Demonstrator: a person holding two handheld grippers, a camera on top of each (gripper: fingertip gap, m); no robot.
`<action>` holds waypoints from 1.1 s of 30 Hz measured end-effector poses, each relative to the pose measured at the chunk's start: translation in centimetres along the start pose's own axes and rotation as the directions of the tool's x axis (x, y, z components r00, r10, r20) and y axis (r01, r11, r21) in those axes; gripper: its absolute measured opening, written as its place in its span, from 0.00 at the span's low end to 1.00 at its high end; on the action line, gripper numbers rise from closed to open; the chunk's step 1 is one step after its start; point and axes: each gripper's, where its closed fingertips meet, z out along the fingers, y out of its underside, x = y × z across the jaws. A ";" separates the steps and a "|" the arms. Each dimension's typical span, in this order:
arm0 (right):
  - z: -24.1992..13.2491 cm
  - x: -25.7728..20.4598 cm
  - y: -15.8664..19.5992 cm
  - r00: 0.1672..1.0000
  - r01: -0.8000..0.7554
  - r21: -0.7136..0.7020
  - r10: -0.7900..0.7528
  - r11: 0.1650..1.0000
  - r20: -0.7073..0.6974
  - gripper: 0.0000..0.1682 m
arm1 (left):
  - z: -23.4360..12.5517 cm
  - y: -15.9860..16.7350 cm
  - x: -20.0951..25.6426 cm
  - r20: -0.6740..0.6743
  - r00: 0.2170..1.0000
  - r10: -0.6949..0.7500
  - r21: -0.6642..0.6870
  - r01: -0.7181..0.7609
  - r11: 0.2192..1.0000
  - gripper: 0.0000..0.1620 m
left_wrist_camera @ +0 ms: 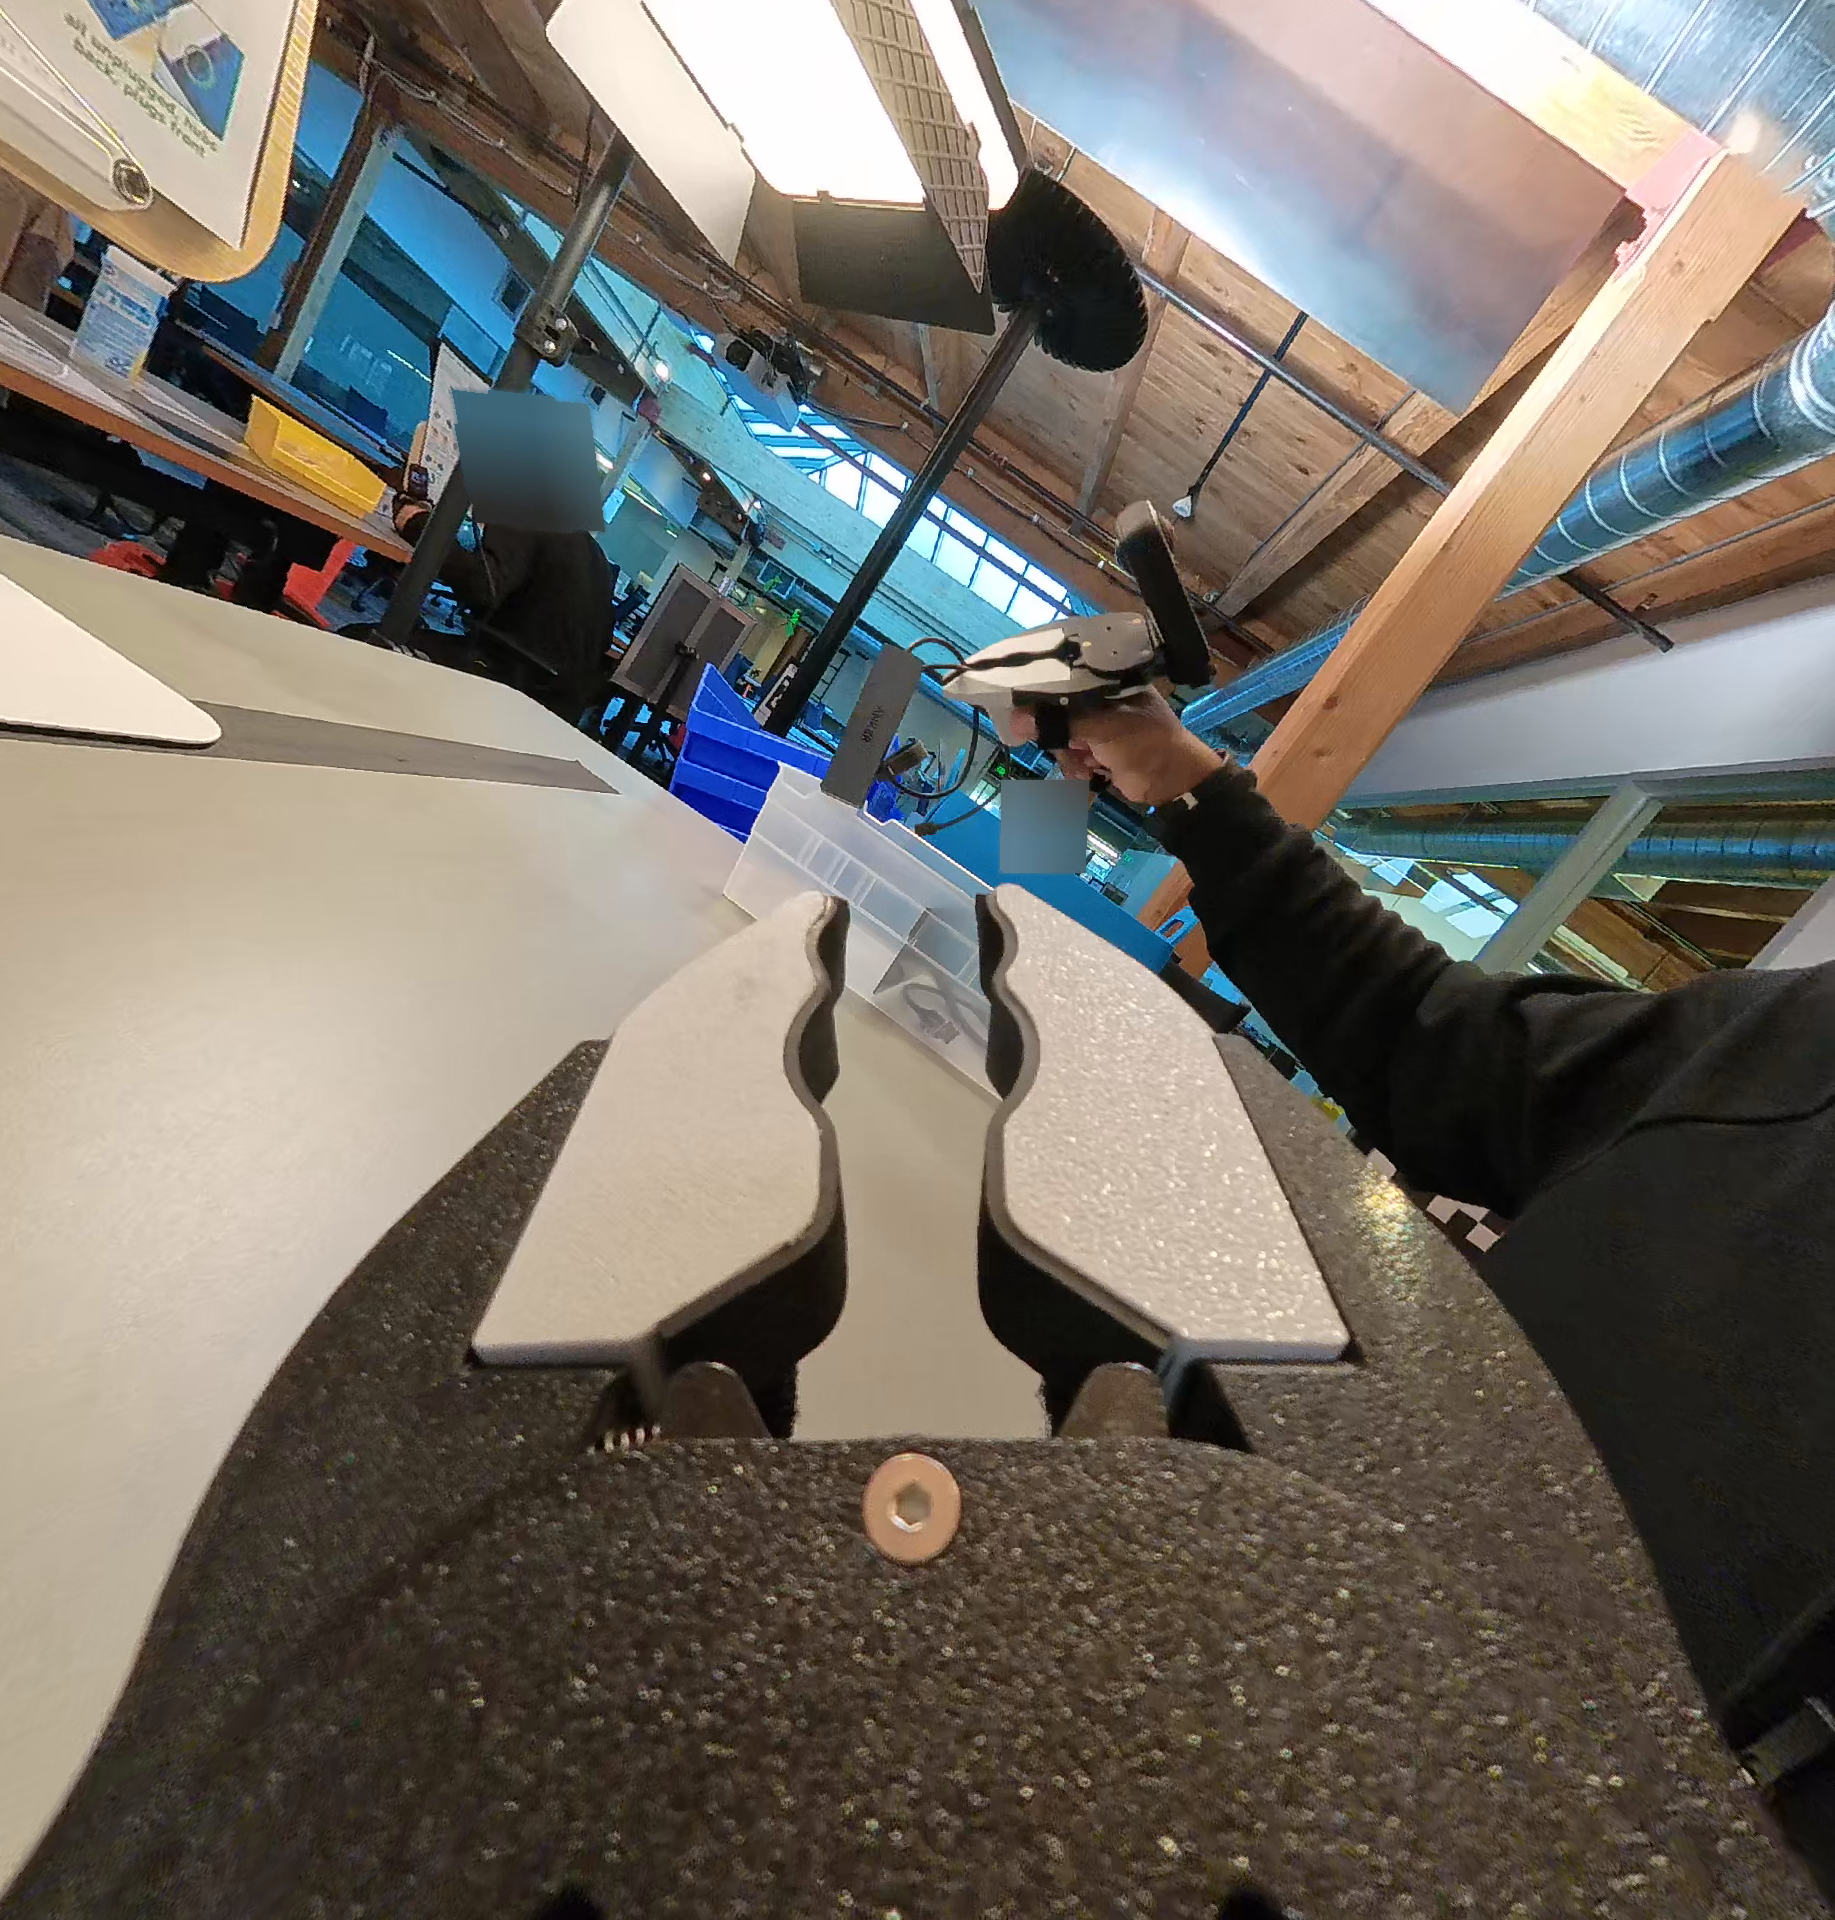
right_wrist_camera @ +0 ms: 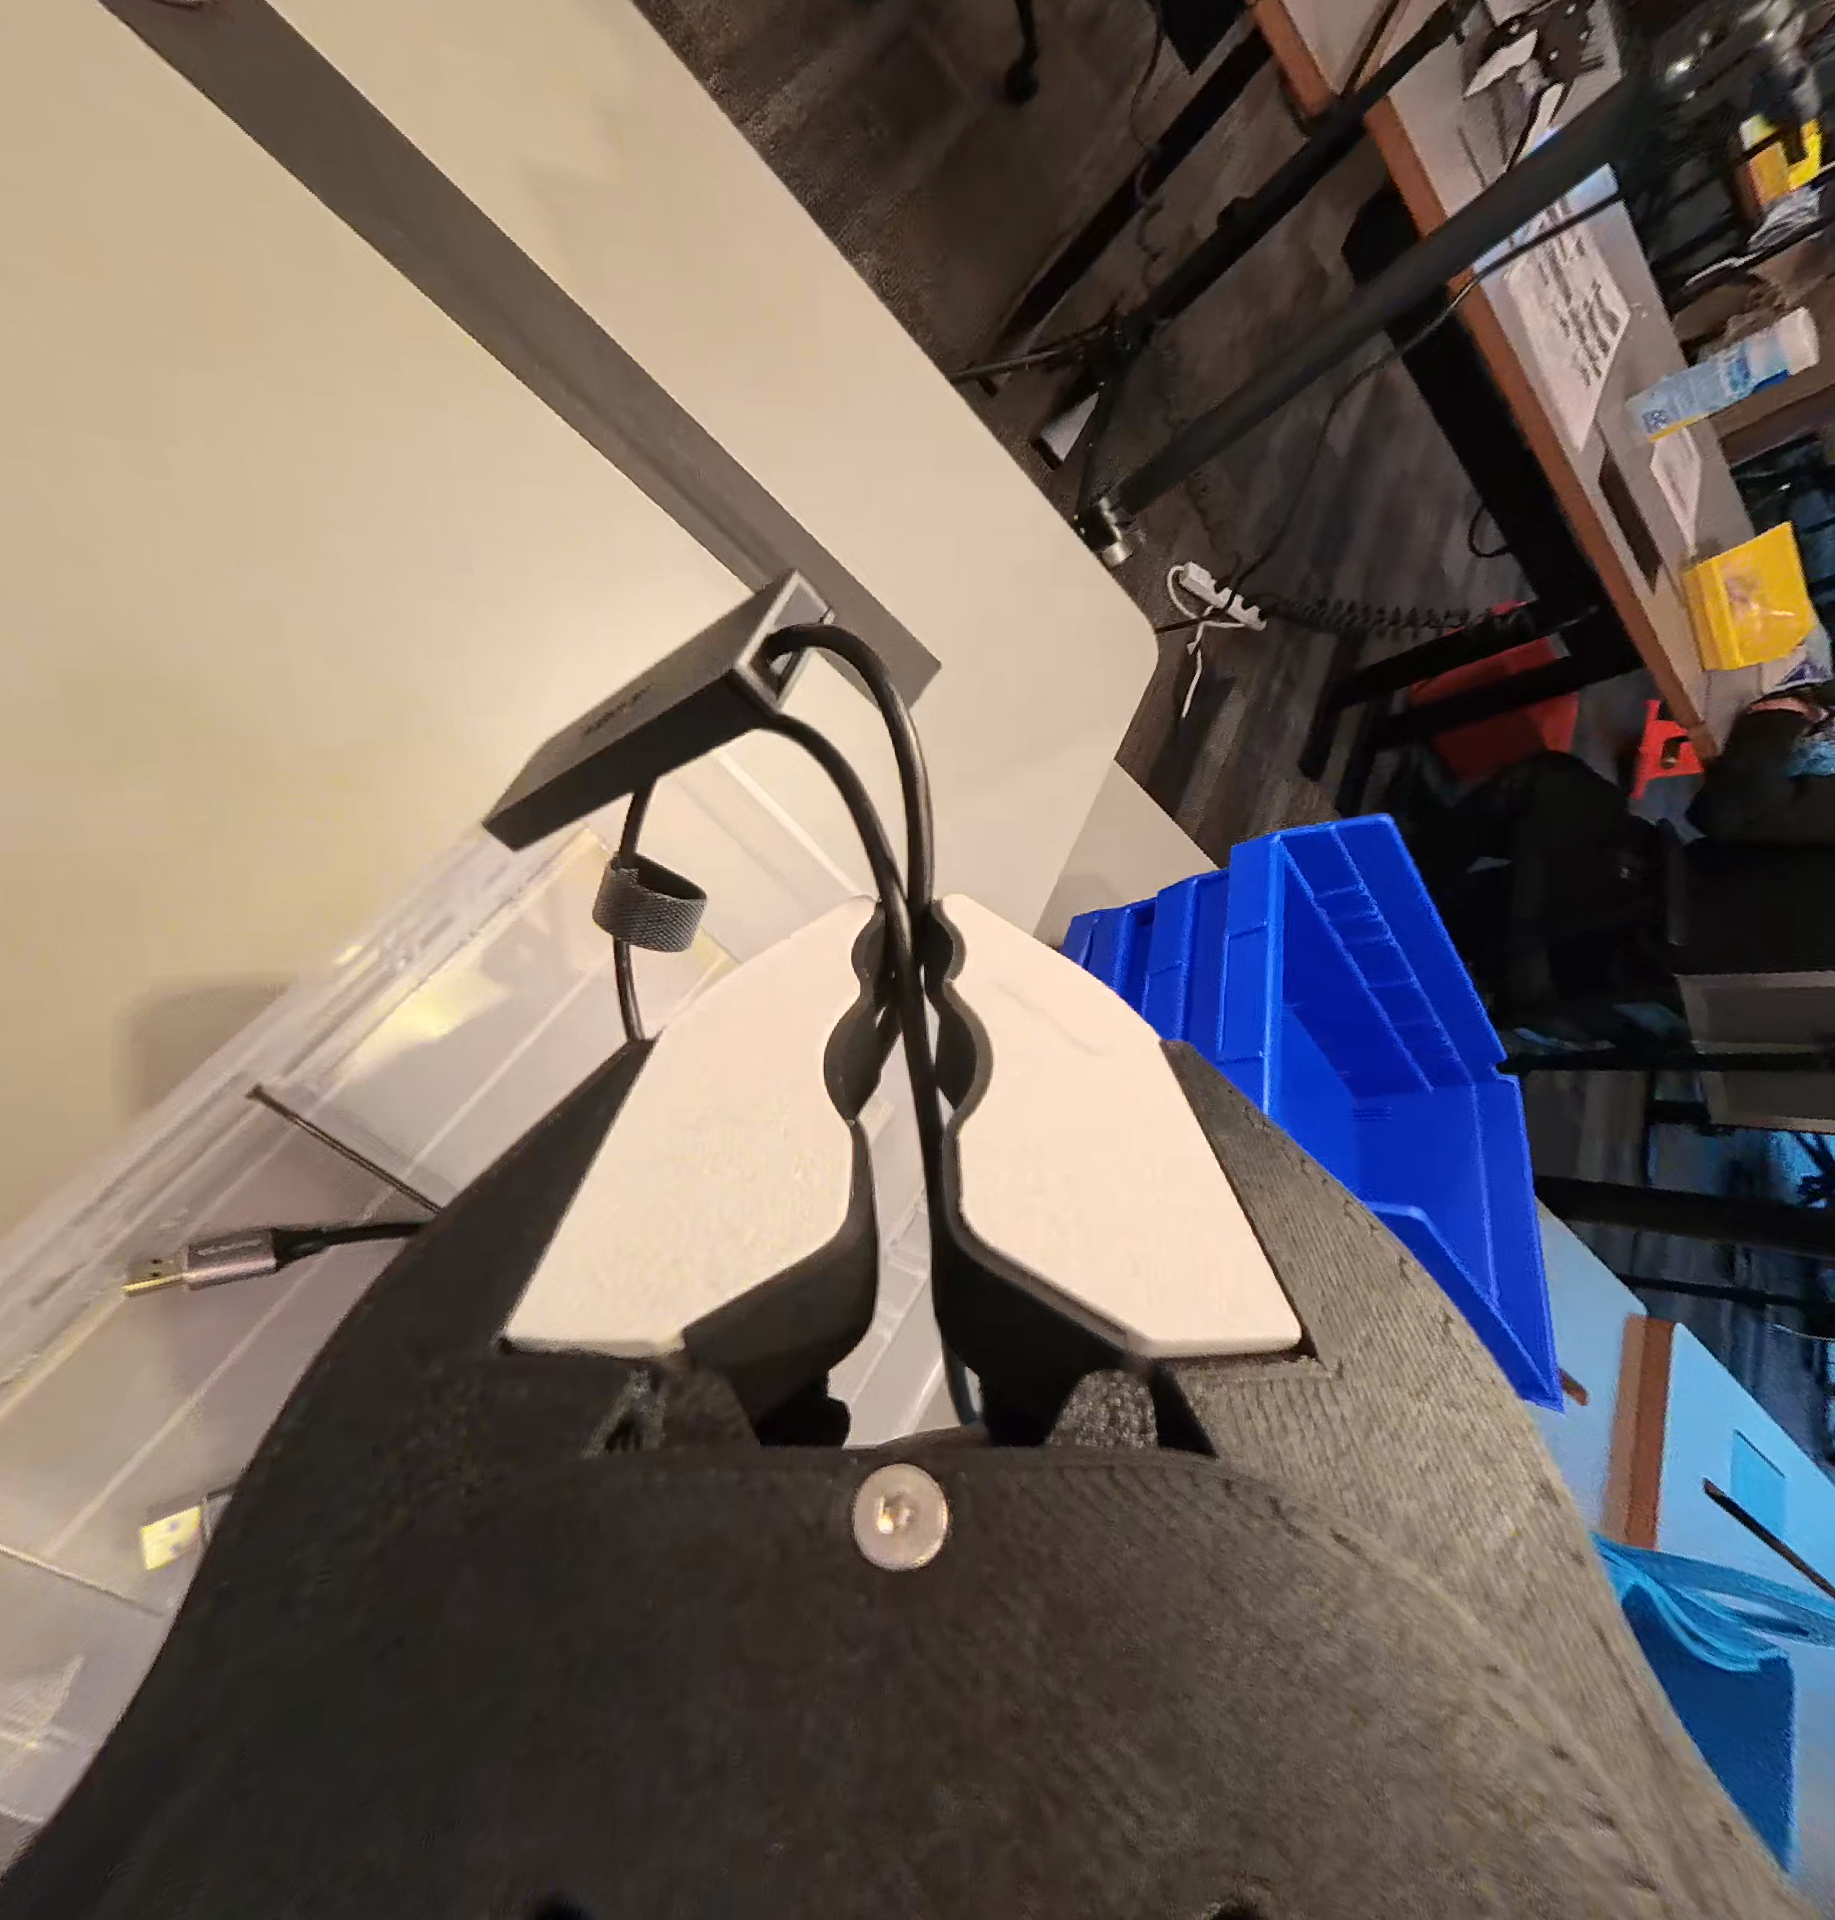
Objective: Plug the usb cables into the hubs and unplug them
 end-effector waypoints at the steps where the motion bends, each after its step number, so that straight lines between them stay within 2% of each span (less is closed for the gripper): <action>1: 0.2 0.0 -0.2 1.000 -0.018 0.007 0.018 1.000 0.013 0.03 | 0.0 0.0 0.0 0.000 1.000 0.001 -0.002 -0.001 1.000 0.15; 7: 0.7 -0.6 -1.2 0.963 -0.237 0.095 0.221 0.967 0.151 0.02 | 0.0 0.1 0.0 -0.005 1.000 -0.004 -0.006 0.004 1.000 0.15; 16: -1.9 -0.7 -6.2 0.905 -0.388 0.300 0.299 0.871 0.303 0.02 | 0.0 0.1 0.0 -0.010 1.000 -0.015 -0.007 0.014 1.000 0.14; 19: -2.4 -0.5 -6.7 0.894 -0.414 0.324 0.313 0.851 0.322 0.02 | 0.0 0.1 0.0 -0.013 1.000 -0.017 -0.008 0.017 1.000 0.14; 22: -1.4 -0.2 -4.4 0.888 -0.436 0.309 0.346 0.845 0.304 0.02 | 0.0 0.2 0.0 -0.014 1.000 -0.016 -0.011 0.016 1.000 0.14; 26: 0.6 0.5 1.4 0.834 -0.543 0.283 0.467 0.791 0.295 0.02 | 0.1 0.3 0.1 -0.016 1.000 -0.011 -0.020 0.011 1.000 0.13; 31: 0.9 2.2 7.4 0.658 -0.753 0.290 0.676 0.591 0.332 0.02 | 0.2 0.5 0.2 -0.020 1.000 -0.008 -0.029 0.007 1.000 0.13; 33: 1.1 2.1 9.0 0.641 -0.767 0.265 0.705 0.584 0.304 0.02 | 0.2 0.5 0.2 -0.020 1.000 -0.007 -0.029 0.006 1.000 0.13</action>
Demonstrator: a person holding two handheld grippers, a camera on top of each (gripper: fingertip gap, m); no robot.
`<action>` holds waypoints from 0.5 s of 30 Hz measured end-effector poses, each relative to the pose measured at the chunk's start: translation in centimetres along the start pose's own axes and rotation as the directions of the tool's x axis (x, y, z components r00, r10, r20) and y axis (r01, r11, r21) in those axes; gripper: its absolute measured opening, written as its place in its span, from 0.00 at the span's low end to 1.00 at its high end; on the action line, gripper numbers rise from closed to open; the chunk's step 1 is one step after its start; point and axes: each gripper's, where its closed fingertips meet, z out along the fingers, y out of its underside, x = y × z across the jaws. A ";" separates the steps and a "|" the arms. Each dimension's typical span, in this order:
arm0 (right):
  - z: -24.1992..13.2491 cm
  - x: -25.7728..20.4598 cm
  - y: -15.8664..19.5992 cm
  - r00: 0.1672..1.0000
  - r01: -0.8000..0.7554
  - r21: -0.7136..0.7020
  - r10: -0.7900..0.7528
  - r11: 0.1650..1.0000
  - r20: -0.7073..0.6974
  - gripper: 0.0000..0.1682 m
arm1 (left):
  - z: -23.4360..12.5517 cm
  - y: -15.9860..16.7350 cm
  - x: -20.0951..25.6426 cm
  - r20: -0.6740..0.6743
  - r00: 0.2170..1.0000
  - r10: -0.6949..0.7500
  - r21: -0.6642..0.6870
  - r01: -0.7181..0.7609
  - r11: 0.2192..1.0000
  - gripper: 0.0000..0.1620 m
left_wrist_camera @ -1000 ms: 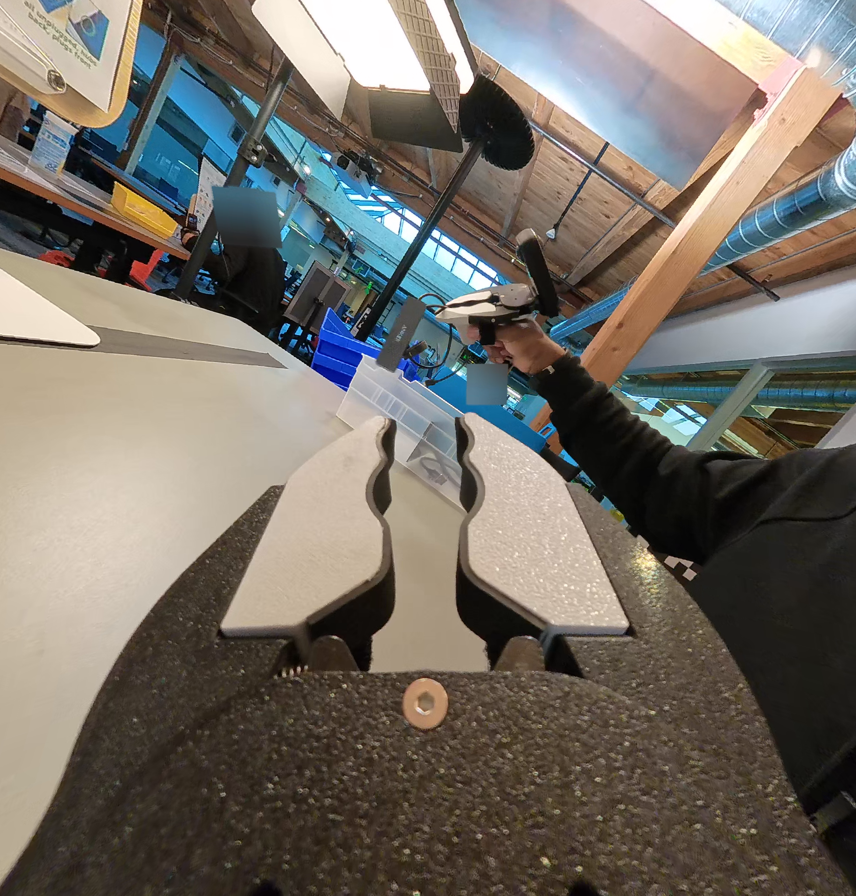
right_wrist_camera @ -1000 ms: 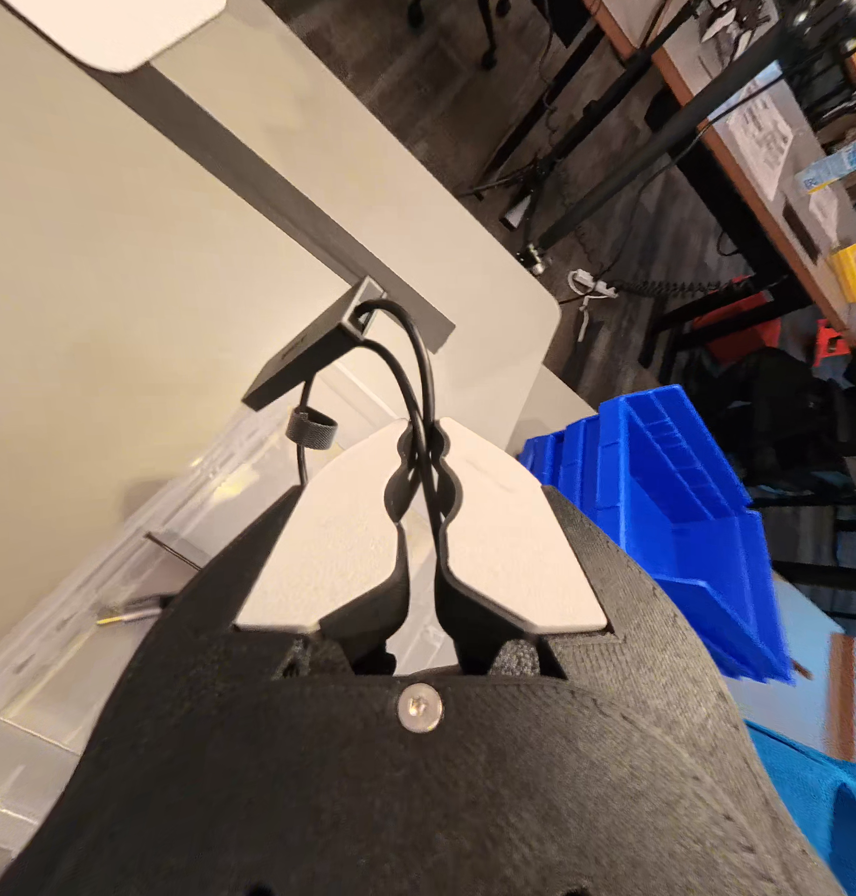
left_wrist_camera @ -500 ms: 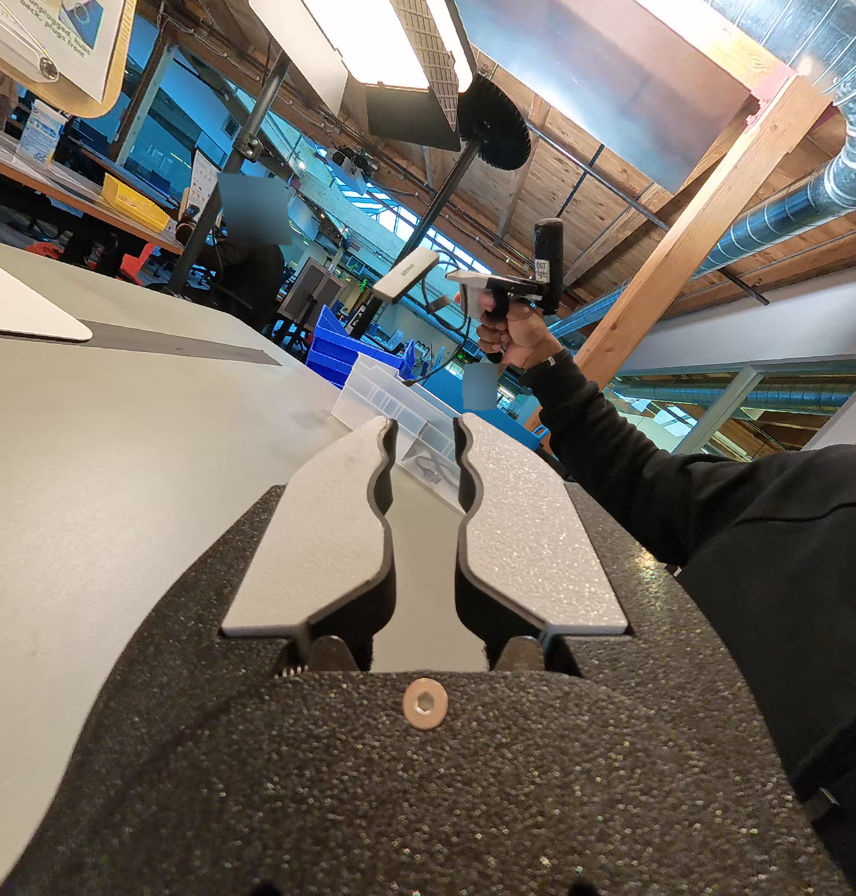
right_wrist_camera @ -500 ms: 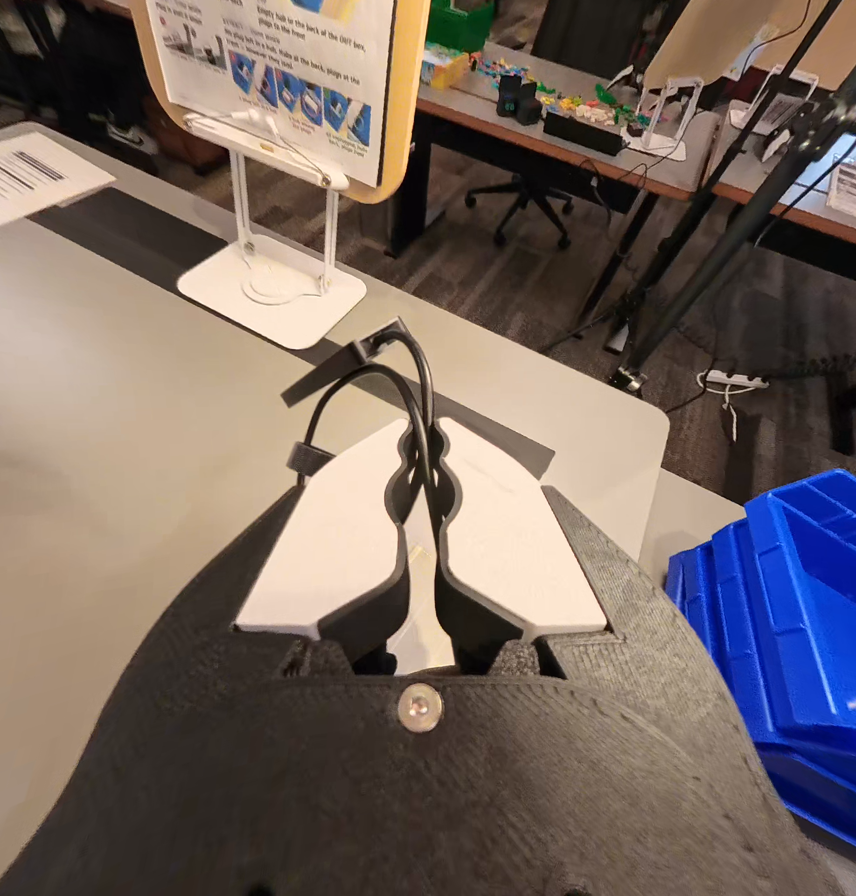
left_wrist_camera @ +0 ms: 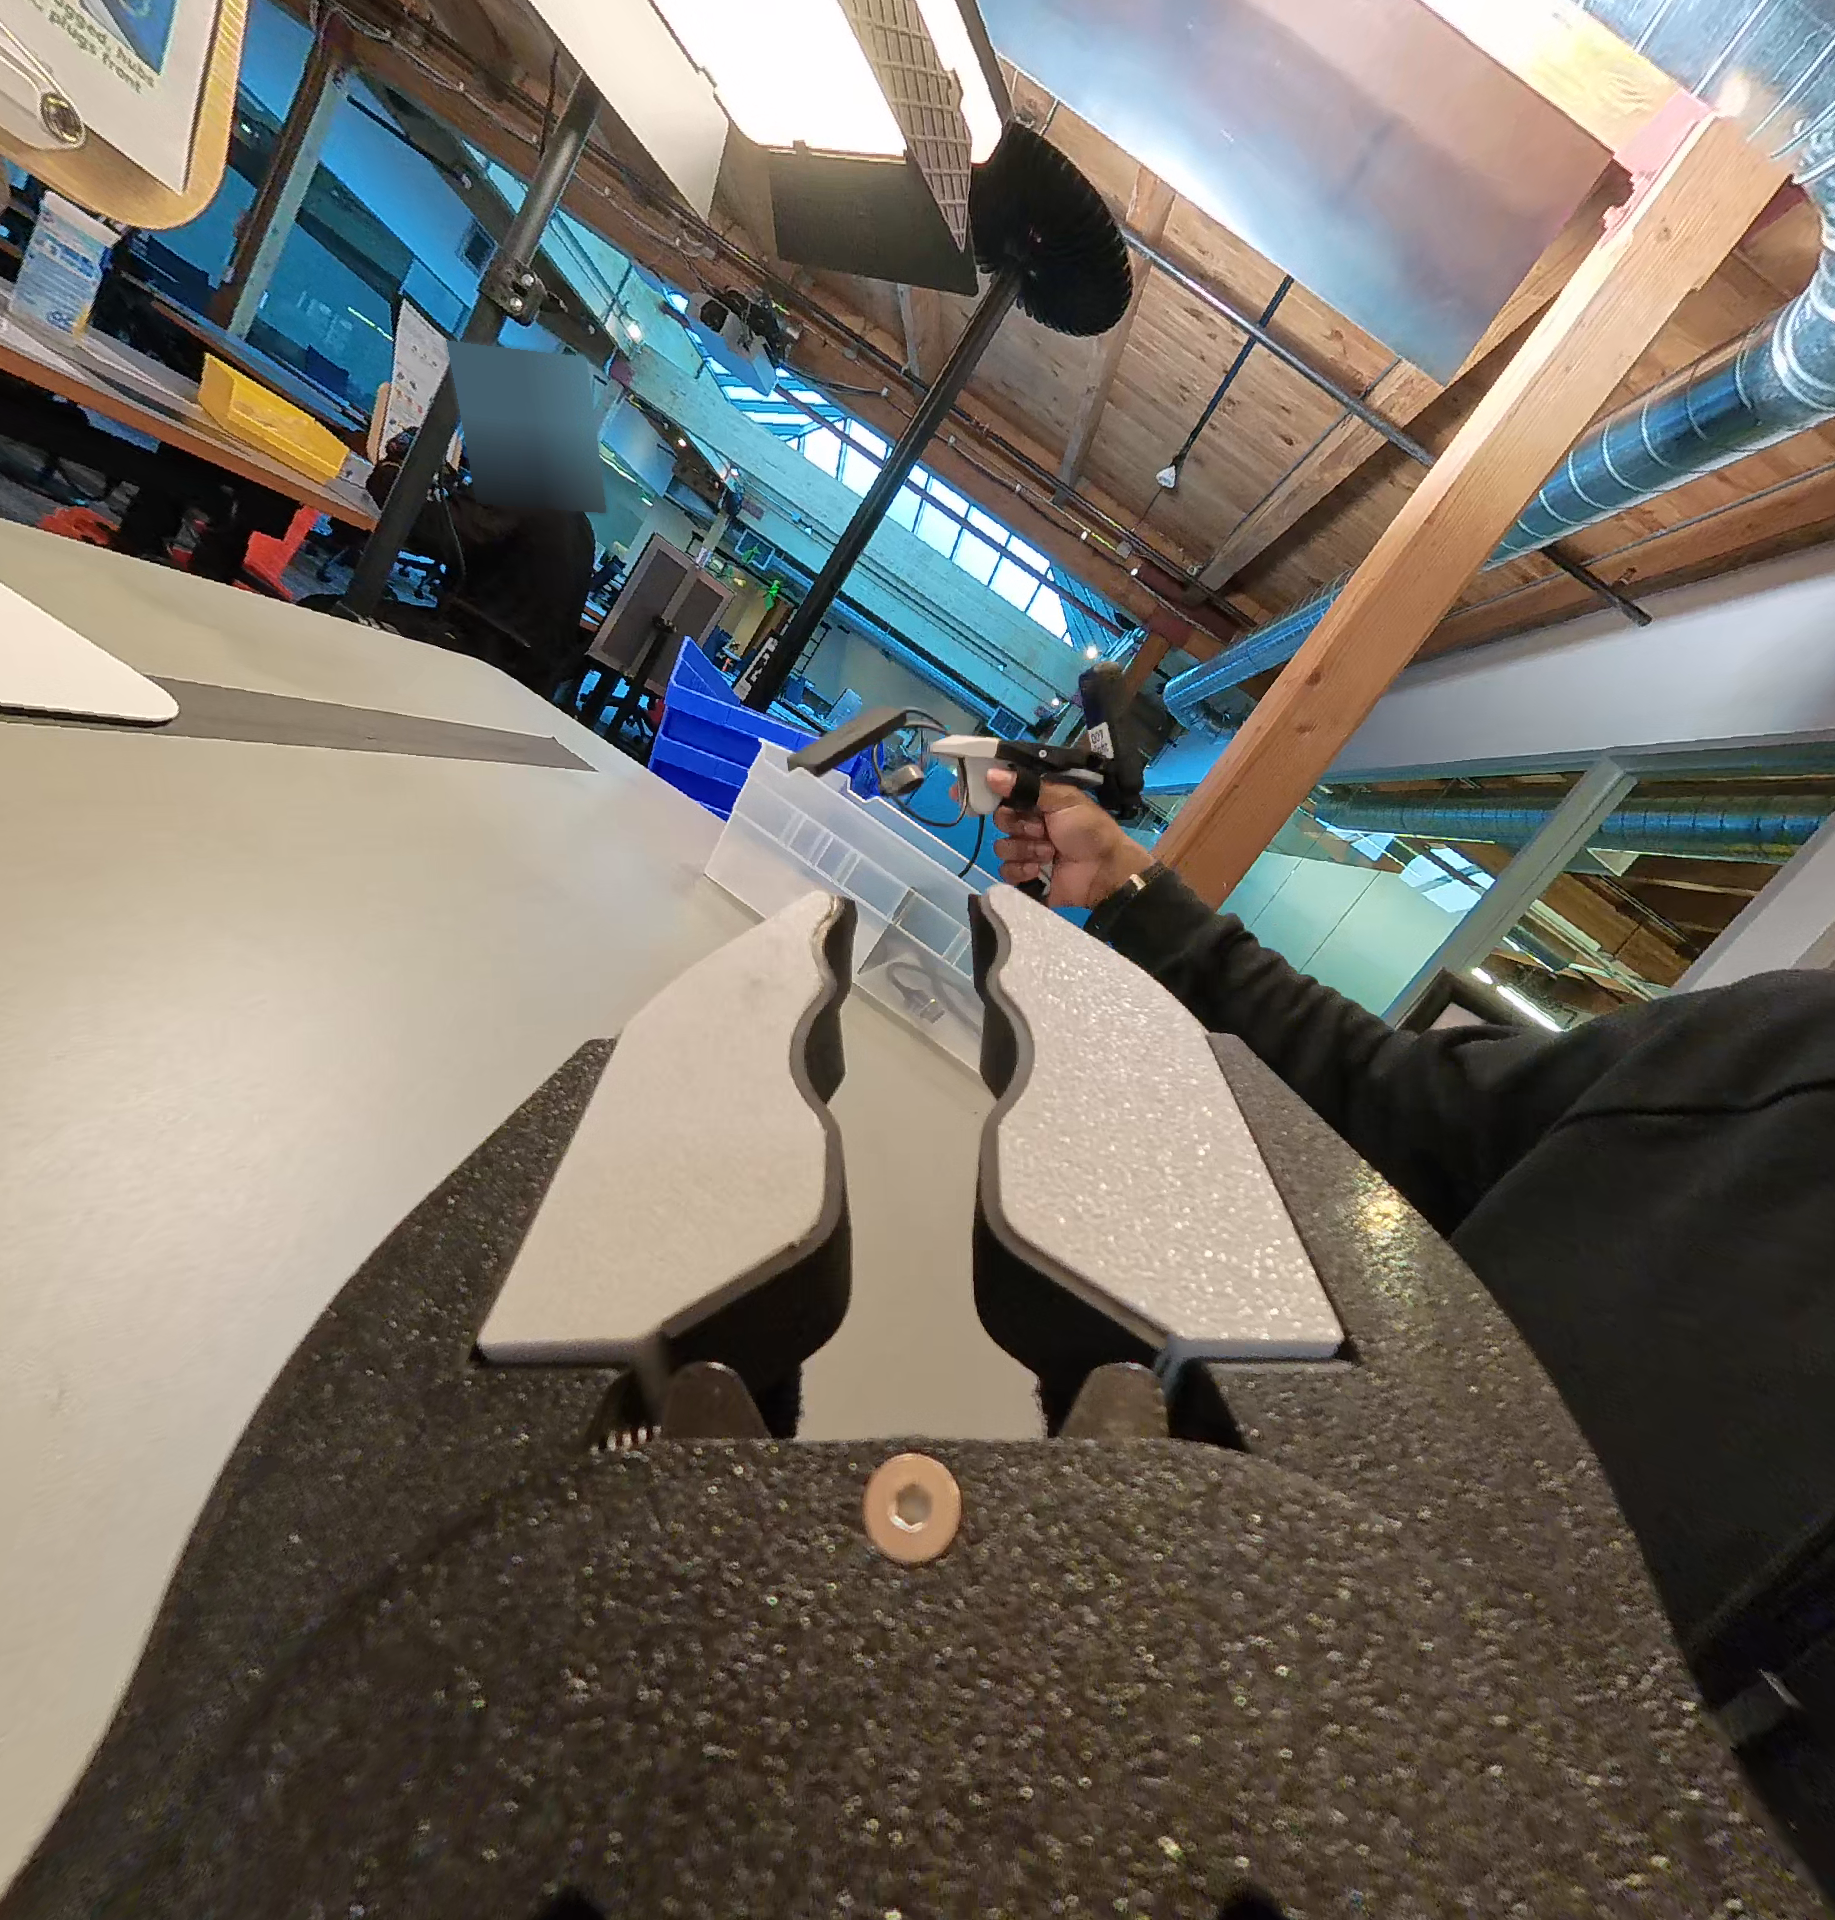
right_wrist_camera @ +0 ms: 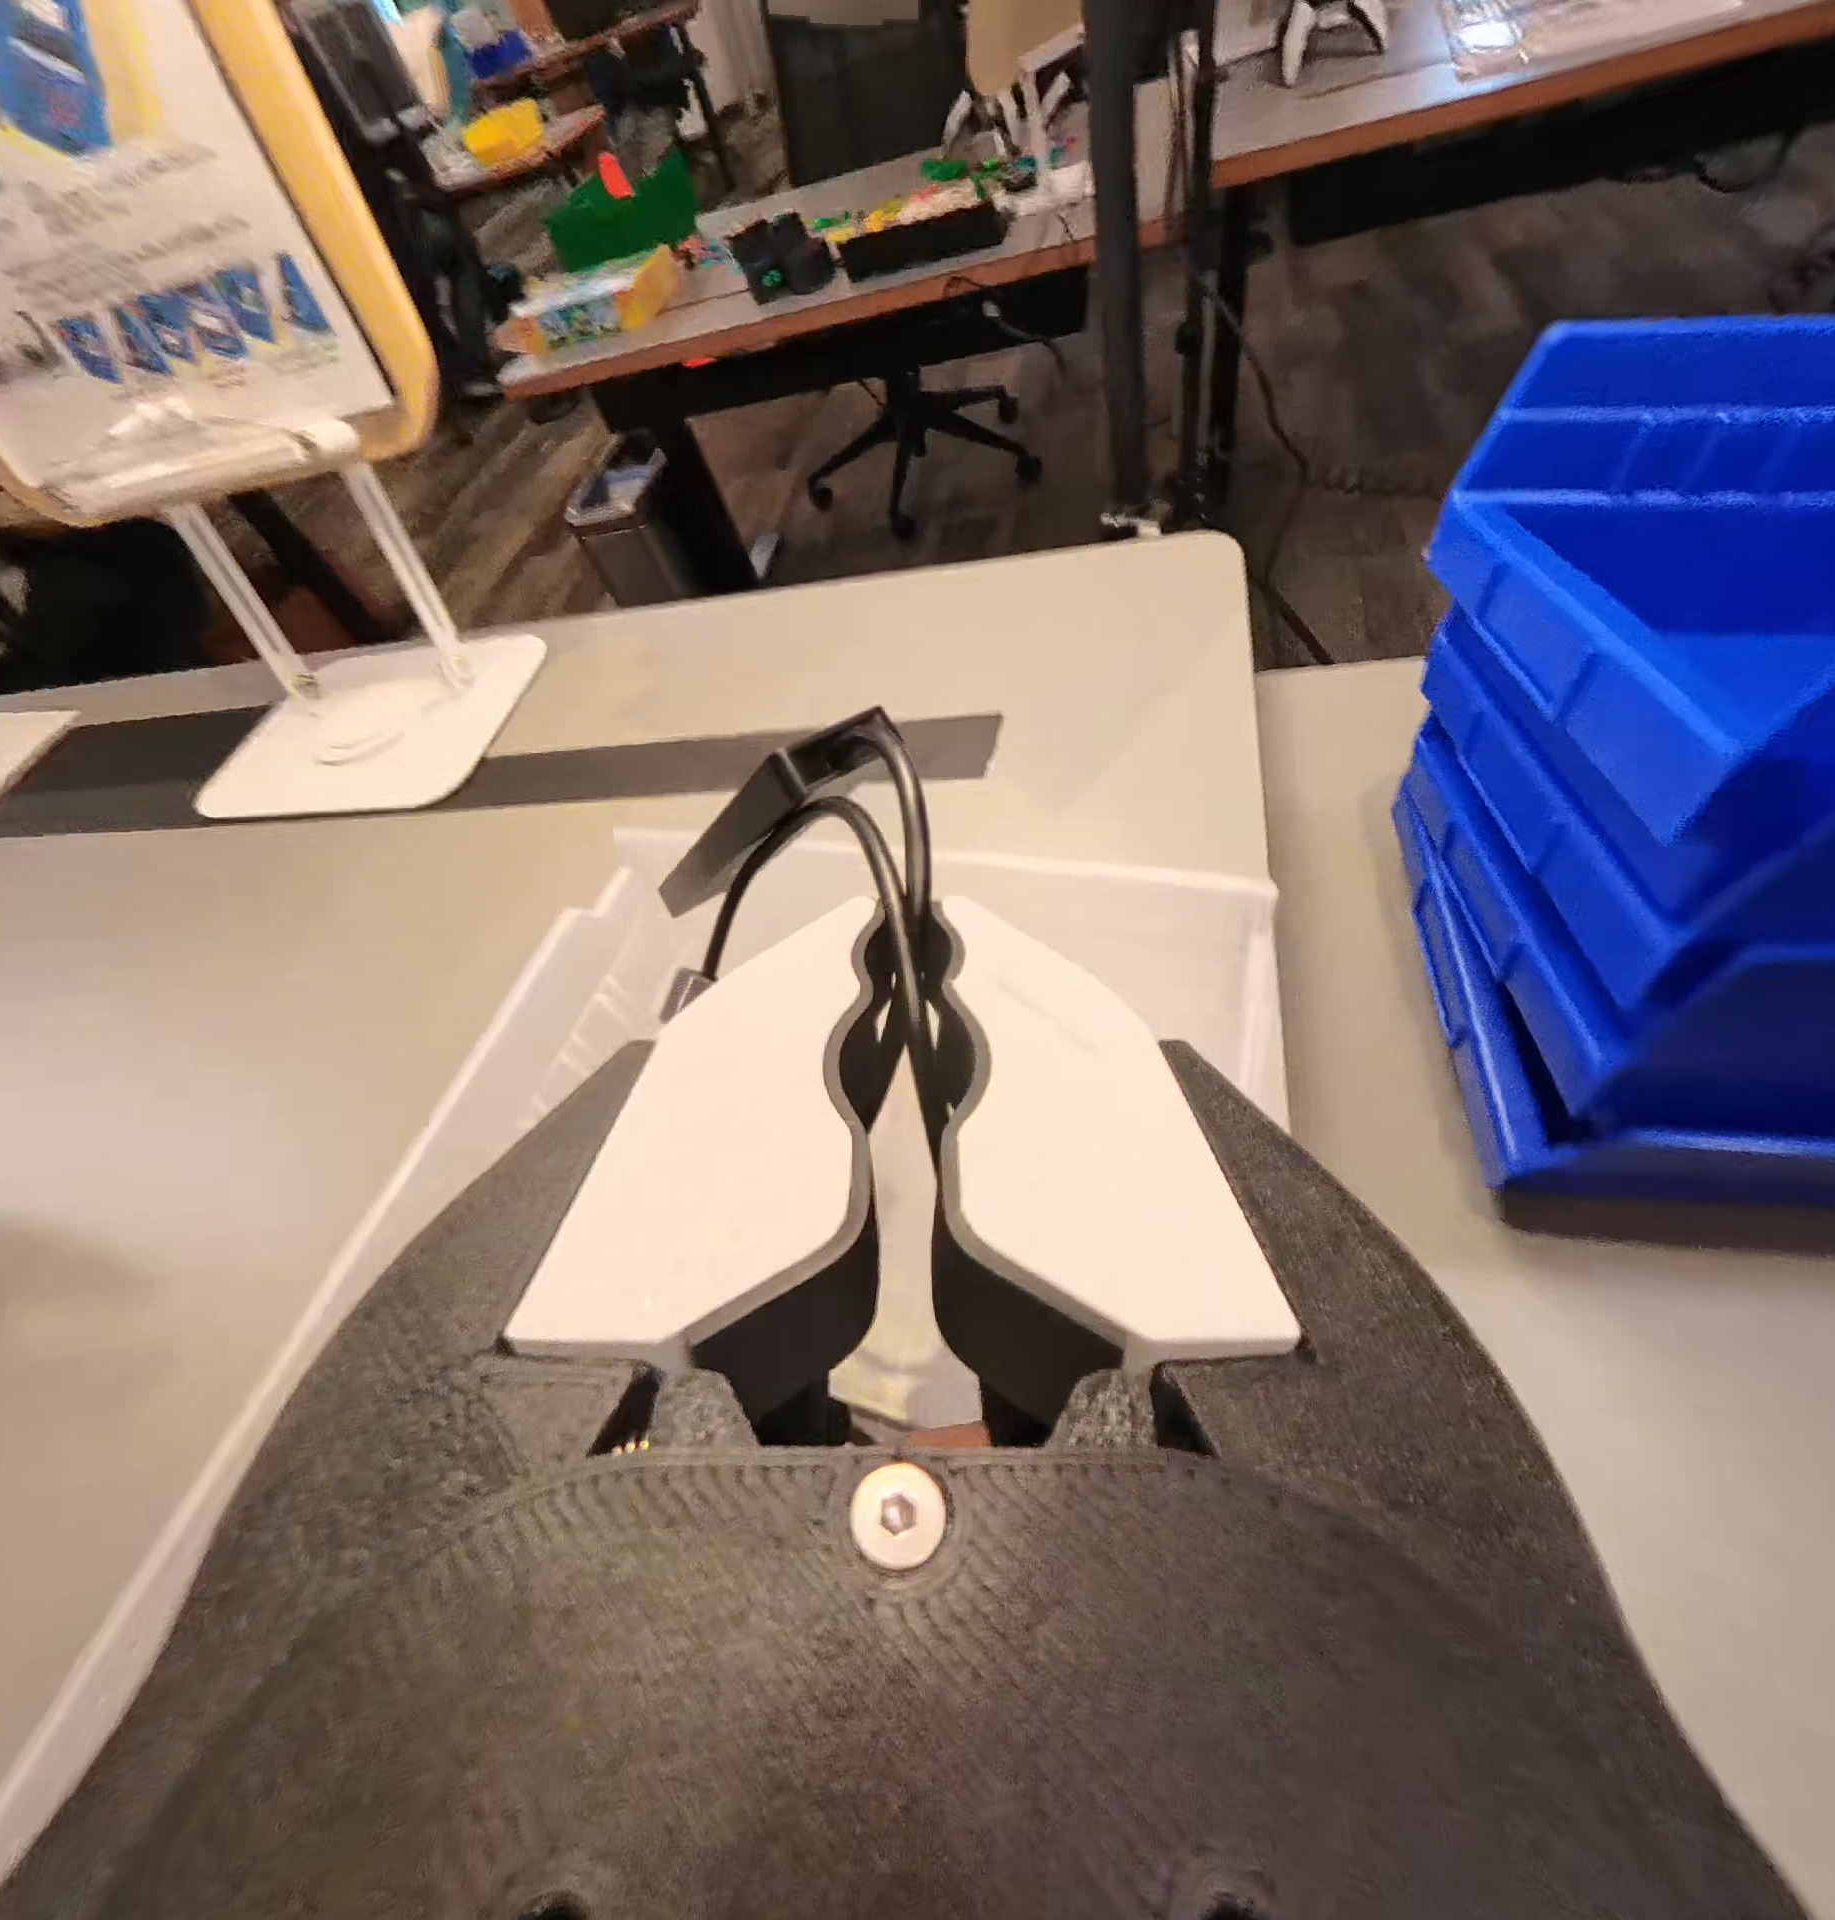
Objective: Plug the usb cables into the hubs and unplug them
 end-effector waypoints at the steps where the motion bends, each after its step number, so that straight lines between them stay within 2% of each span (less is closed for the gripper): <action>1: 0.1 0.2 0.7 1.000 0.006 -0.039 -0.006 0.999 -0.017 0.02 | 0.0 0.0 0.0 0.001 1.000 0.001 0.001 -0.001 1.000 0.13; 4: 1.1 0.2 3.1 0.990 0.112 -0.213 -0.127 0.971 -0.056 0.03 | 0.0 0.0 0.0 0.003 1.000 0.002 0.002 -0.002 1.000 0.13; 6: 2.1 0.0 4.6 0.965 0.216 -0.352 -0.254 0.911 -0.066 0.03 | 0.0 0.0 0.0 0.005 1.000 0.003 0.001 -0.003 1.000 0.13; 10: 3.4 0.7 6.4 0.901 0.318 -0.551 -0.427 0.771 -0.077 0.04 | 0.0 0.0 0.0 0.005 1.000 0.009 -0.002 -0.009 1.000 0.13; 12: 3.6 1.3 5.9 0.860 0.363 -0.572 -0.500 0.735 -0.097 0.15 | 0.0 0.1 0.1 0.004 1.000 0.012 -0.004 -0.012 1.000 0.13; 15: 3.4 0.9 4.4 0.859 0.367 -0.534 -0.497 0.762 -0.118 0.23 | 0.1 0.1 0.2 0.001 1.000 0.019 -0.009 -0.019 1.000 0.13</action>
